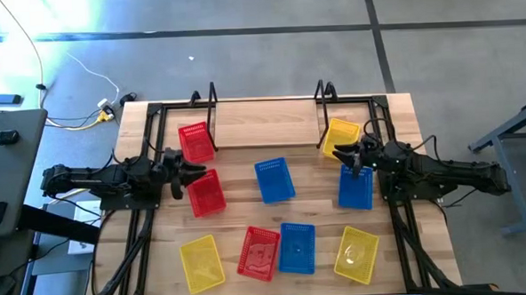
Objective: Stack baskets on shelf by color
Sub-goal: Put the bottom left blue bin on the shelf
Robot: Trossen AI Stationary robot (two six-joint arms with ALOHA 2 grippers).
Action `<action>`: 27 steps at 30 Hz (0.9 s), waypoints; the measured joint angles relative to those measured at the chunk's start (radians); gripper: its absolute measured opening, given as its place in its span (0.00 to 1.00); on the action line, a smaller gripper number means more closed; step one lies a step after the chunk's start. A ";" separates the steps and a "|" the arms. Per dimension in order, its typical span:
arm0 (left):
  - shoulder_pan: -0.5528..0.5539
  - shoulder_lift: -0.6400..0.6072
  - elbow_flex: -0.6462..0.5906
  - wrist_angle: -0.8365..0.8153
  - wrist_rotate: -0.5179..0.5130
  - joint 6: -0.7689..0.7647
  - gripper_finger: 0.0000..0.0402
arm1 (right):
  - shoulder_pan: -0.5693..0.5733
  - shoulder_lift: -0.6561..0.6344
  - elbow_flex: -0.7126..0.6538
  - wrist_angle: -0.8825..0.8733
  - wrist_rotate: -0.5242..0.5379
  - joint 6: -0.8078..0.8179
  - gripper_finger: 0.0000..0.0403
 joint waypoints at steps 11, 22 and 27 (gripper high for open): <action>0.000 0.000 0.000 0.000 0.000 -0.096 0.26 | 0.000 0.000 0.000 0.090 -0.026 0.171 0.36; 0.000 0.000 0.000 0.000 0.000 -0.096 0.26 | 0.003 0.008 0.179 0.054 -0.167 0.100 0.36; 0.000 0.000 0.000 0.000 0.000 -0.096 0.26 | 0.048 0.060 0.354 -0.162 -0.175 0.055 0.36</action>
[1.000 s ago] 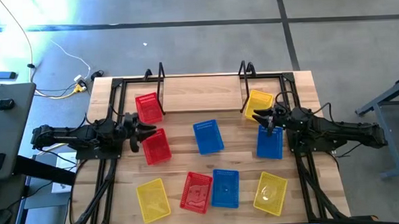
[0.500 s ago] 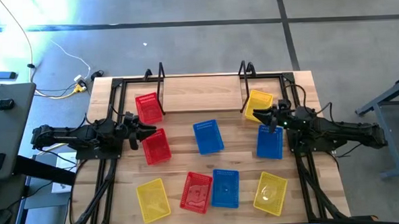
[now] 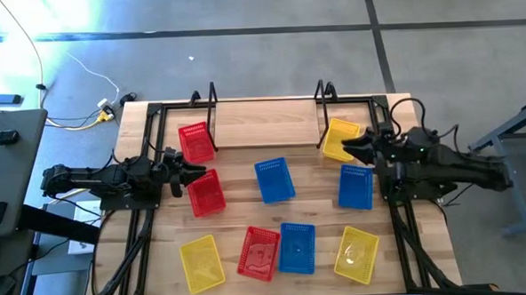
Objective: Stack baskets on shelf by color
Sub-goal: Put the bottom left blue bin on the shelf
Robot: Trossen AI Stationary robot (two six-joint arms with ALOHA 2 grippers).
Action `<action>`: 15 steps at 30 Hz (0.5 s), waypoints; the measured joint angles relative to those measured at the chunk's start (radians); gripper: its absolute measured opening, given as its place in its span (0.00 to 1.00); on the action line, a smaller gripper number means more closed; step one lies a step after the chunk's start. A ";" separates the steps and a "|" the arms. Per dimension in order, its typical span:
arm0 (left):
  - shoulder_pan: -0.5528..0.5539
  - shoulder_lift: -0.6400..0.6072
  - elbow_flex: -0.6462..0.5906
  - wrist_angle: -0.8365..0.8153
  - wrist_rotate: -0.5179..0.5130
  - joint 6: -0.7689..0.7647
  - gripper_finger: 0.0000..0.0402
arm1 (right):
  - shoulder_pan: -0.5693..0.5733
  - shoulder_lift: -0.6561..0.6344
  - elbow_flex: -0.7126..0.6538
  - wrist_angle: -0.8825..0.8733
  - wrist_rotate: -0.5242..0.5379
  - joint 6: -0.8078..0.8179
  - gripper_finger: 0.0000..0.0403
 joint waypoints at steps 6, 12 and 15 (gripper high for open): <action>0.000 0.000 0.000 0.000 0.000 0.000 0.26 | 0.090 0.130 0.176 -0.158 0.018 -0.008 0.36; 0.000 0.000 0.000 0.000 0.000 0.000 0.26 | 0.187 0.297 0.303 -0.279 0.019 -0.005 0.36; 0.000 0.000 0.000 0.000 0.000 0.002 0.26 | 0.245 0.382 0.351 -0.293 0.018 -0.005 0.36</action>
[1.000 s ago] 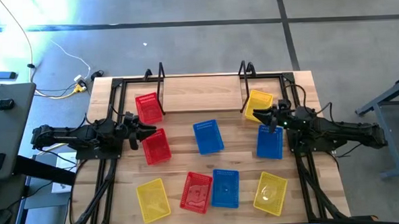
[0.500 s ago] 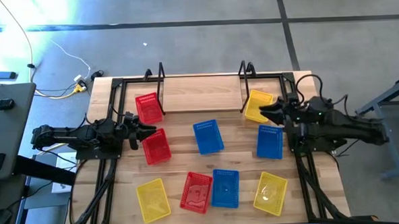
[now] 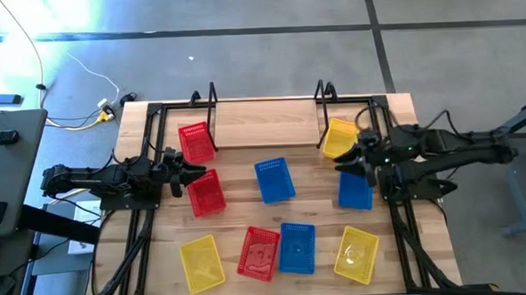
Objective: Stack baskets on shelf by color
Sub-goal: Put the bottom left blue bin on the shelf
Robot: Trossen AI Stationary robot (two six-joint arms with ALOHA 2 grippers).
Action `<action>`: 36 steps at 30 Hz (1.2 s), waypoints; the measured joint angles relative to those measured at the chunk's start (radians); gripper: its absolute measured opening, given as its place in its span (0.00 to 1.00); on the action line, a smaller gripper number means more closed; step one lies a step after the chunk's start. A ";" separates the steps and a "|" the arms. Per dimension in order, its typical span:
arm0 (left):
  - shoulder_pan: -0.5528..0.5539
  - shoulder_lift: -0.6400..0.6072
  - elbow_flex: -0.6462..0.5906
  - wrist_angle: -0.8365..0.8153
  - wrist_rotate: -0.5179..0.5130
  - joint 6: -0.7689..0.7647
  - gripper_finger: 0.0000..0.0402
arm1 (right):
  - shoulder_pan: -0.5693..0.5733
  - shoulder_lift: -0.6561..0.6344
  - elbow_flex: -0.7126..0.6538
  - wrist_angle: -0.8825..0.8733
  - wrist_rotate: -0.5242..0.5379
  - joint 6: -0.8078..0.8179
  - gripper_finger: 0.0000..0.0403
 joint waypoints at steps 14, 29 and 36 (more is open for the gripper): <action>0.000 0.000 0.000 0.000 0.000 0.001 0.26 | 0.264 0.370 0.217 -0.016 0.097 0.003 0.36; 0.000 0.000 0.000 0.000 0.003 0.001 0.26 | 0.450 0.757 0.409 -0.024 0.117 0.031 0.36; 0.000 0.000 0.000 -0.002 0.026 0.001 0.26 | 0.522 0.911 0.474 -0.024 0.131 0.100 0.36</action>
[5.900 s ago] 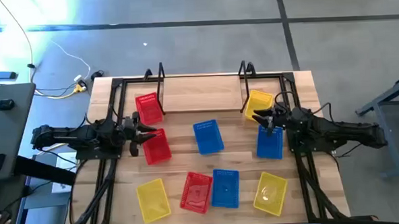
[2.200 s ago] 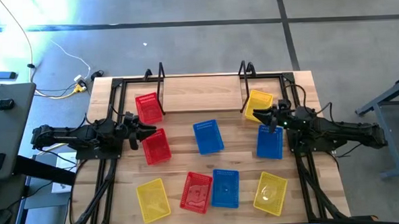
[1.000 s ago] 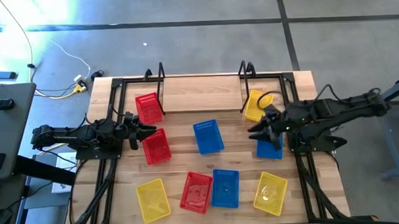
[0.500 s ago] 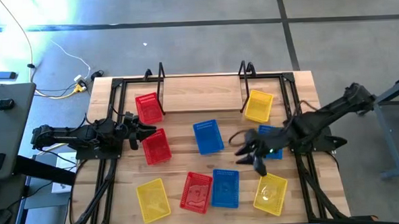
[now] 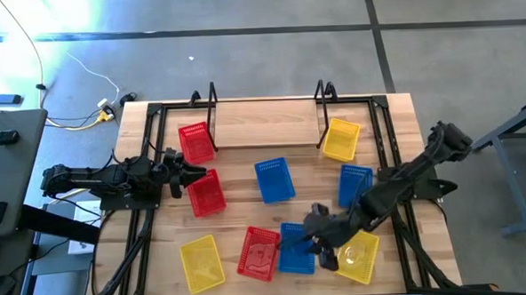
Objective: Stack baskets on shelf by color
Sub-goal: Put the bottom left blue bin on the shelf
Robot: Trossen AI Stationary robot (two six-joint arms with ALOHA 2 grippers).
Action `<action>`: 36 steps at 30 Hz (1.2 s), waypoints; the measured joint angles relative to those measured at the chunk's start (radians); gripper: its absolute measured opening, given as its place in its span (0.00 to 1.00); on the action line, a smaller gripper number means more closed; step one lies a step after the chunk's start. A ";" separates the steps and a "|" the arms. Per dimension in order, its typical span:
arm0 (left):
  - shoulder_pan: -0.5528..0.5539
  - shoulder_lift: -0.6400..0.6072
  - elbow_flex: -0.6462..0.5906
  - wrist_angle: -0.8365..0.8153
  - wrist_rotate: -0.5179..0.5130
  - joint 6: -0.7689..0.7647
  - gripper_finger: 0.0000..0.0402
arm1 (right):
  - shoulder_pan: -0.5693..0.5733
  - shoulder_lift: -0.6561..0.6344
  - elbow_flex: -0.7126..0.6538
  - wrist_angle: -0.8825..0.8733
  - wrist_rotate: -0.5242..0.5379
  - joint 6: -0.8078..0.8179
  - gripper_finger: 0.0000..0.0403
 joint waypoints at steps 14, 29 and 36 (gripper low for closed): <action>0.000 0.000 0.000 0.000 0.002 0.000 0.26 | 0.097 0.198 0.035 0.004 0.000 0.104 0.36; 0.000 0.000 0.000 0.000 0.002 0.000 0.26 | 0.124 0.331 0.035 0.140 0.022 0.107 0.36; 0.000 0.000 0.000 -0.001 0.001 0.000 0.26 | 0.123 0.393 0.035 0.148 0.023 0.109 0.36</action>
